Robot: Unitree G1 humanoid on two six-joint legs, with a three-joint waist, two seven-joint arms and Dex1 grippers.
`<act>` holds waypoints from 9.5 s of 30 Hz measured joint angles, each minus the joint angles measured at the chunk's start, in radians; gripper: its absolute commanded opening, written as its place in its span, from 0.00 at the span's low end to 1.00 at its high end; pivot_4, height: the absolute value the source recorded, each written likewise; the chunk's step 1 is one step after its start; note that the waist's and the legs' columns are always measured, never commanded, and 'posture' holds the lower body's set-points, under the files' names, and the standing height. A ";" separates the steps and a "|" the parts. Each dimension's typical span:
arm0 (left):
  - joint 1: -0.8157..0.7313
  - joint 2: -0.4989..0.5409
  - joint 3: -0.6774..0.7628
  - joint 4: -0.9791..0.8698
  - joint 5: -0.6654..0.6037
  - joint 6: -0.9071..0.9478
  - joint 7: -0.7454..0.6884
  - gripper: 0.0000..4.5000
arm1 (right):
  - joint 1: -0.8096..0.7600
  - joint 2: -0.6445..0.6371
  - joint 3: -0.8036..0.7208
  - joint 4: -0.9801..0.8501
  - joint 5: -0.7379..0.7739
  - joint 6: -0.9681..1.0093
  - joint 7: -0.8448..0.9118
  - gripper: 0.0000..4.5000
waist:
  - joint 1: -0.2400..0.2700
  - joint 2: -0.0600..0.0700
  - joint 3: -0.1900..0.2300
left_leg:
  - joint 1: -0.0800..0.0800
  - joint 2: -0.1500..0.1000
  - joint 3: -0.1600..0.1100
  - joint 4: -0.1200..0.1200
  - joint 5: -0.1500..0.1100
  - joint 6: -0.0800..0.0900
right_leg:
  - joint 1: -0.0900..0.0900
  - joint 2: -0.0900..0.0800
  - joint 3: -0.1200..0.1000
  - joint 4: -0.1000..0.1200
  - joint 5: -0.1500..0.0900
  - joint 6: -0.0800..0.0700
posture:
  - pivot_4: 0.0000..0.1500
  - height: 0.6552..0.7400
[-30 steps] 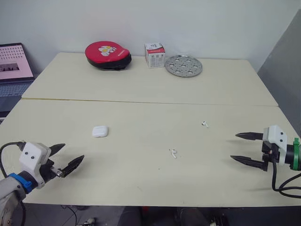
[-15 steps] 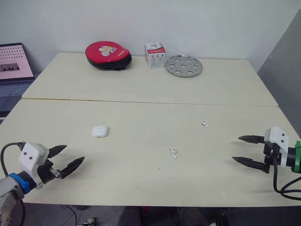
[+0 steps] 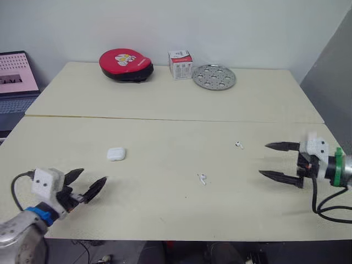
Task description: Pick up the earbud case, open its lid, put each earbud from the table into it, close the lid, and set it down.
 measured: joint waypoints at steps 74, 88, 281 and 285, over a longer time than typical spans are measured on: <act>-0.430 -0.144 -0.742 0.081 0.274 -0.637 -0.265 0.64 | -0.279 0.287 0.075 -0.236 0.825 1.091 -0.729 1.00 | 0.002 0.004 -0.002 | -0.005 -0.001 -0.001 0.000 0.000 0.001 | -0.003 0.001 0.000 -0.002 0.000 0.000 | 1.00 1.00; -0.468 -0.152 -0.747 0.124 0.294 -0.725 -0.250 0.64 | -0.351 0.313 0.133 -0.107 1.055 1.093 -0.910 0.70 | 0.001 0.004 -0.002 | -0.006 -0.001 -0.001 0.000 0.000 0.001 | -0.003 0.001 0.000 -0.003 0.000 0.000 | 1.00 1.00; -0.529 -0.074 -0.496 0.241 0.116 -0.187 -0.234 0.17 | 0.116 0.559 0.503 -0.263 -0.367 0.348 -0.704 0.41 | 0.002 0.004 -0.003 | -0.003 -0.002 -0.007 0.002 0.000 0.000 | 0.000 0.001 -0.004 0.001 0.000 0.000 | 1.00 1.00; -0.527 -0.074 -0.497 0.233 0.116 -0.171 -0.232 0.17 | 0.106 0.539 0.509 -0.277 -0.366 0.365 -0.683 0.10 | 0.003 0.004 -0.003 | -0.003 -0.002 -0.007 0.002 0.000 0.000 | 0.000 0.001 -0.004 0.000 0.000 0.000 | 1.00 1.00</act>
